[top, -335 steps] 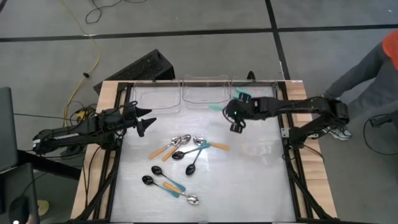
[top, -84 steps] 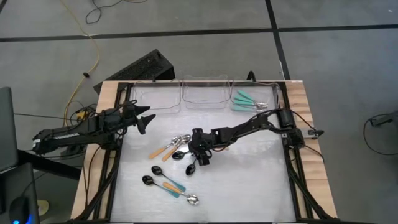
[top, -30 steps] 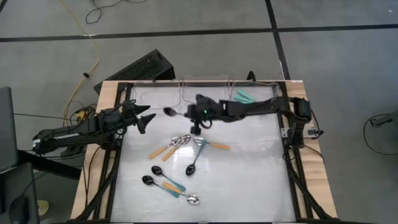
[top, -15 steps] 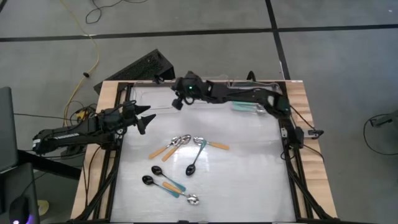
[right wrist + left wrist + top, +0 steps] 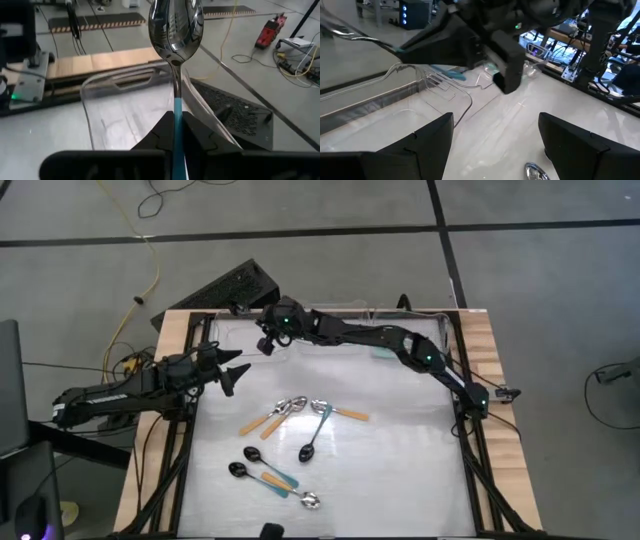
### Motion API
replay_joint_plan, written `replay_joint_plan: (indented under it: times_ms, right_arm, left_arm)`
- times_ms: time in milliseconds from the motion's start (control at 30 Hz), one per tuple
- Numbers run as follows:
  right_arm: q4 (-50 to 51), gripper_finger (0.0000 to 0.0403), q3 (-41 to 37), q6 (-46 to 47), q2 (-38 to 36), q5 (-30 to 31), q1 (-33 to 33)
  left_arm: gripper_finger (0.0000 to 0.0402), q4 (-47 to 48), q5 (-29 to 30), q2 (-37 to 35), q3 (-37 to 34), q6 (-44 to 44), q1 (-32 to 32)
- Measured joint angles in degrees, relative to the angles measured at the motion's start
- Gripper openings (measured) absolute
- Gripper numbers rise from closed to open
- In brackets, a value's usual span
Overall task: Sort silverware by color (type)
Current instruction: Put the top center blue spoon into the top left transparent bin
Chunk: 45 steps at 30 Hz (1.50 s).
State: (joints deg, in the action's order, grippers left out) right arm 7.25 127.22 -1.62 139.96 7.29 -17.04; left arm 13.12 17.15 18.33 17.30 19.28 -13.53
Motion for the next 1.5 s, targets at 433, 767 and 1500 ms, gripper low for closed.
replay_joint_plan:
  times_ms: [433, 767, 1500]
  right_arm:
    - [5.2, 0.0042, 3.3, 8.2, 4.9, -1.6, -1.2]
    - [8.3, 0.0042, 3.1, 10.8, 5.6, -2.7, -1.4]
    - [8.8, 0.0052, 2.8, 11.6, 7.5, -3.1, -1.8]
  left_arm:
    - [0.0277, 0.0, -0.1, 0.0, 0.0, 0.0, 0.0]
    - [0.0277, -0.1, -0.1, 0.0, 0.0, 0.0, 0.0]
    - [0.0277, -0.1, 0.1, 0.0, 0.0, -0.2, 0.0]
